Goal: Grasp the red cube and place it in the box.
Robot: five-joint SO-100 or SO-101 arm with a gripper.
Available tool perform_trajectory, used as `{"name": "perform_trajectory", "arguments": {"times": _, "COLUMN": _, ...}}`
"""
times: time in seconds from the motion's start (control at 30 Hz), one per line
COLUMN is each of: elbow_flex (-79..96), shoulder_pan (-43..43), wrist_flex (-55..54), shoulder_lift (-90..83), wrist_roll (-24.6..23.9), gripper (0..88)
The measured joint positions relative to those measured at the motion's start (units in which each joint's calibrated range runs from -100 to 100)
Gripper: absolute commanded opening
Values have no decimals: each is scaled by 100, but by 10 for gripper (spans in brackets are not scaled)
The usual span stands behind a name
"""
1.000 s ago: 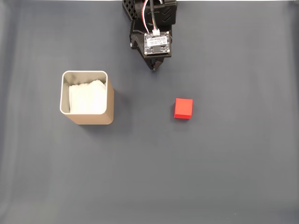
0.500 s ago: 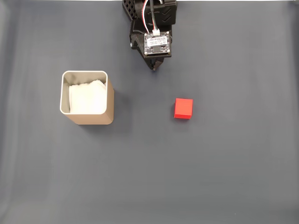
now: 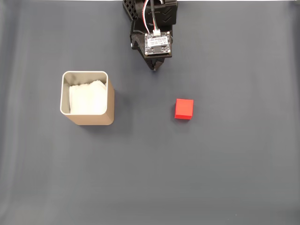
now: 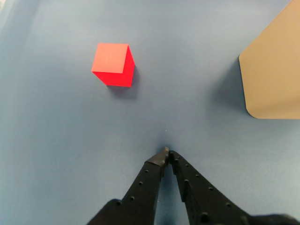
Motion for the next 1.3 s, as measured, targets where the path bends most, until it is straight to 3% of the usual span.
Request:
{"name": "perform_trajectory", "arguments": {"times": 1.03, "elbow_flex": 0, "shoulder_pan": 0, "wrist_flex": 73, "shoulder_lift": 0, "wrist_roll": 269, "gripper": 3}}
{"name": "perform_trajectory", "arguments": {"times": 1.3, "elbow_flex": 0, "shoulder_pan": 128, "wrist_flex": -617, "shoulder_lift": 0, "wrist_roll": 103, "gripper": 3}}
